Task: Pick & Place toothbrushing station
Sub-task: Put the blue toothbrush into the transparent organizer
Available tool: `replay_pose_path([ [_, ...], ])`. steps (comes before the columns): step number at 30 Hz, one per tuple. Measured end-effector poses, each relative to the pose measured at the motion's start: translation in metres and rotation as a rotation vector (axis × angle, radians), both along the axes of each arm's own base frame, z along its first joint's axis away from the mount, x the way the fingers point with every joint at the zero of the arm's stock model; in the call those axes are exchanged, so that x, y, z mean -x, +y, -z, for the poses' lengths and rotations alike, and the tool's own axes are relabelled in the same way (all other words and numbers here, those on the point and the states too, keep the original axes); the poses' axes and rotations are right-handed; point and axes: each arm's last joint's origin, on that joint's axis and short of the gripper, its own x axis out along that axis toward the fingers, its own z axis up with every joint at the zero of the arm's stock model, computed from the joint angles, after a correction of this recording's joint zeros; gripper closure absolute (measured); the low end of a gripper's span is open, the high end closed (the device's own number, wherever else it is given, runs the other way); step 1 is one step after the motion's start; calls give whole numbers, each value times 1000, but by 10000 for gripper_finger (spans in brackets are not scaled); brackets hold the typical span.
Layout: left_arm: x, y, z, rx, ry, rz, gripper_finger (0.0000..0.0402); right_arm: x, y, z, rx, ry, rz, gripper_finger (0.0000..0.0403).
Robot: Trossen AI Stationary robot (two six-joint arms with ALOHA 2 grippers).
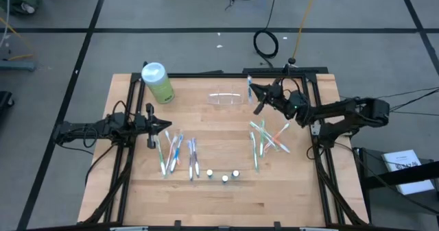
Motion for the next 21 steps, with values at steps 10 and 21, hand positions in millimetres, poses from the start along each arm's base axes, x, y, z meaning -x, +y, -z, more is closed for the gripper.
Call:
replay_pose_path([
  [10, 0, 0, 0, 13, -1, 1, 376, -32, -26, -11, 69, 11, -4, 403],
  [21, 0, 0, 0, 25, -1, 2, 376, -50, -57, -5, 35, 22, 50, 403],
])
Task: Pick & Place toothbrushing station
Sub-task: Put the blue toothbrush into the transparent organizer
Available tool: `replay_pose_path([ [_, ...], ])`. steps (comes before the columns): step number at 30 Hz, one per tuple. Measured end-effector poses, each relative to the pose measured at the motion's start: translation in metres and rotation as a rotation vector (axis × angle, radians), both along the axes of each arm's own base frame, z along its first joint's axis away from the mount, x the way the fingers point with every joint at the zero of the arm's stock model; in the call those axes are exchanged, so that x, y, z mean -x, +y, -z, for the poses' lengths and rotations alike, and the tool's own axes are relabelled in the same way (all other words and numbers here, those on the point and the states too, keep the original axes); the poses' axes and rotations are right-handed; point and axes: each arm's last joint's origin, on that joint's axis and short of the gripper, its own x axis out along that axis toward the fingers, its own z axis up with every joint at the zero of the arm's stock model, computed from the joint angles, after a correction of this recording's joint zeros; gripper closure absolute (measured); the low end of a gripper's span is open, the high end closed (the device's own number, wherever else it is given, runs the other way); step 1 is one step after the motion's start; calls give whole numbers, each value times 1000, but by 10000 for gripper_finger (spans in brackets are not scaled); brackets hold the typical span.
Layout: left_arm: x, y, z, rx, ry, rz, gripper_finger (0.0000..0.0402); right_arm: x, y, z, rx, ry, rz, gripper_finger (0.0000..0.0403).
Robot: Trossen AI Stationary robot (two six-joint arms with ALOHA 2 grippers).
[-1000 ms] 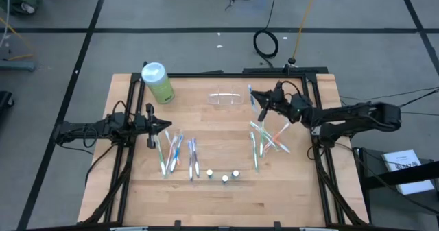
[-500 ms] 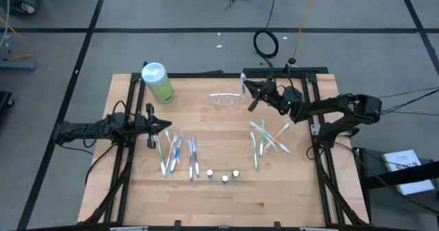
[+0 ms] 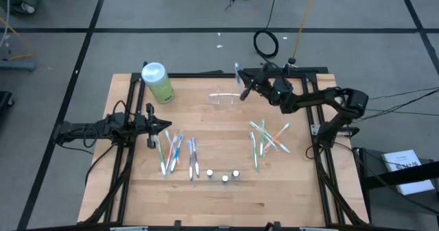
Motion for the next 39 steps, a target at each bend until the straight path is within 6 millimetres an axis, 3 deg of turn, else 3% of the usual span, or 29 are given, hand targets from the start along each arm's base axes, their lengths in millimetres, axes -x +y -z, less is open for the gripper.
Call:
replay_pose_path([
  [12, 0, 0, 0, 2, -1, 0, 376, -9, -27, 22, -129, -12, 36, 403],
  [23, 0, 0, 0, 2, 1, 0, 376, -10, -28, 37, -259, 83, 39, 403],
  [39, 0, 0, 0, 2, 4, 0, 376, -14, -21, 44, -333, 114, 19, 403],
])
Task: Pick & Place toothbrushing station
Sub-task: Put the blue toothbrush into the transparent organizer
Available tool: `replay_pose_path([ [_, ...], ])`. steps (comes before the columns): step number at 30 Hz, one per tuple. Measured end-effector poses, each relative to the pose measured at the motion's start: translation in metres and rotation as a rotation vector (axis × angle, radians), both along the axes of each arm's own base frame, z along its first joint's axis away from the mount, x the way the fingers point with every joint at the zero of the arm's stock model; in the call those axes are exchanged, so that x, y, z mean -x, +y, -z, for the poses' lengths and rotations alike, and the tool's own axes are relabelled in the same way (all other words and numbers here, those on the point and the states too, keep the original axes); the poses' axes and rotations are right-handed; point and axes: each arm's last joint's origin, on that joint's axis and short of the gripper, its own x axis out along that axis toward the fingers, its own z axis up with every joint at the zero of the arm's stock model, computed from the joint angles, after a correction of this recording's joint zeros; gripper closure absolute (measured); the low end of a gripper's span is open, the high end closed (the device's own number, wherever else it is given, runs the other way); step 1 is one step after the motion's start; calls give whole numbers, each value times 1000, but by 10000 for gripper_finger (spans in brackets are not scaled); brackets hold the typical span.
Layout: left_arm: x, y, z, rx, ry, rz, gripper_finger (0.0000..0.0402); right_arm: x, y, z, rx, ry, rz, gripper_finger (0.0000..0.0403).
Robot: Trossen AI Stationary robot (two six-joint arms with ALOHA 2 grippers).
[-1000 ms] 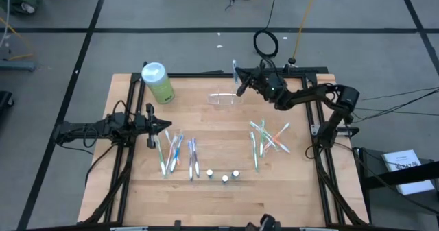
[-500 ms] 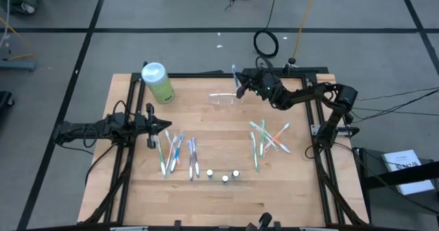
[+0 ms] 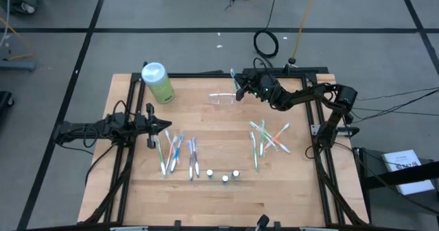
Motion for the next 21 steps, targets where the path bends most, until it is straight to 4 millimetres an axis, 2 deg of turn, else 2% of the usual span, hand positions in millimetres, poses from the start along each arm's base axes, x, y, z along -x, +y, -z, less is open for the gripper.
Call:
replay_pose_path([
  [7, 0, 0, 0, 0, -2, 0, 376, -6, 7, 6, 13, 19, -20, 403],
  [21, 0, 0, 0, 0, -3, -1, 376, -7, 6, 17, -5, 31, 6, 403],
])
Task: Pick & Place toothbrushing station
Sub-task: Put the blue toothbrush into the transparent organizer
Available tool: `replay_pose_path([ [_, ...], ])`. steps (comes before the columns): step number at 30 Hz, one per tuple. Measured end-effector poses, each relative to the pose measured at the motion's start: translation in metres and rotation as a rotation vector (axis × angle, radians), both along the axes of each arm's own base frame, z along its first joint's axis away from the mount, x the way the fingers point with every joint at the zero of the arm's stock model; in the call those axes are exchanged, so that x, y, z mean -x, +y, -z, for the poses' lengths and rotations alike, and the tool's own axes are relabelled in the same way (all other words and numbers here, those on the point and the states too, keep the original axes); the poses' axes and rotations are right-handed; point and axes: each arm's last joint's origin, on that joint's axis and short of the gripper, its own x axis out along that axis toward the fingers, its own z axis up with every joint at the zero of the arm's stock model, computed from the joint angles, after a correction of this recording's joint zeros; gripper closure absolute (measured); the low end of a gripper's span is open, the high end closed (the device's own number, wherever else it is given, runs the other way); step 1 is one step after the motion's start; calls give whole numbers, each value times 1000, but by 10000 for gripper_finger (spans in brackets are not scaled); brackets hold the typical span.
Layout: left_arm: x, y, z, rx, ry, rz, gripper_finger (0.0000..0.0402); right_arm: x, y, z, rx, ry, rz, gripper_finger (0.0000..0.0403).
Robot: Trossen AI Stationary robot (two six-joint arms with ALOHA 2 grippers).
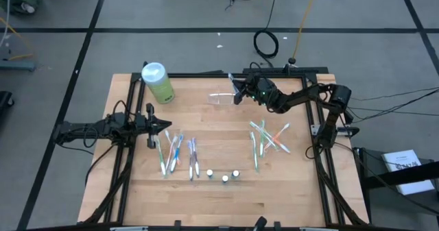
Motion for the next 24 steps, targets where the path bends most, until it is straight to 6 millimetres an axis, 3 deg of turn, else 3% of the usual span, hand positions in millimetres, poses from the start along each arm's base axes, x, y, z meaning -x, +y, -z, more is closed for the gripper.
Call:
replay_pose_path([
  [13, 0, 0, 0, 0, -1, 0, 376, 6, -10, -1, 9, -6, 81, 403],
  [24, 0, 0, 0, -26, 0, -2, 376, 5, -12, -16, 66, -133, 81, 403],
])
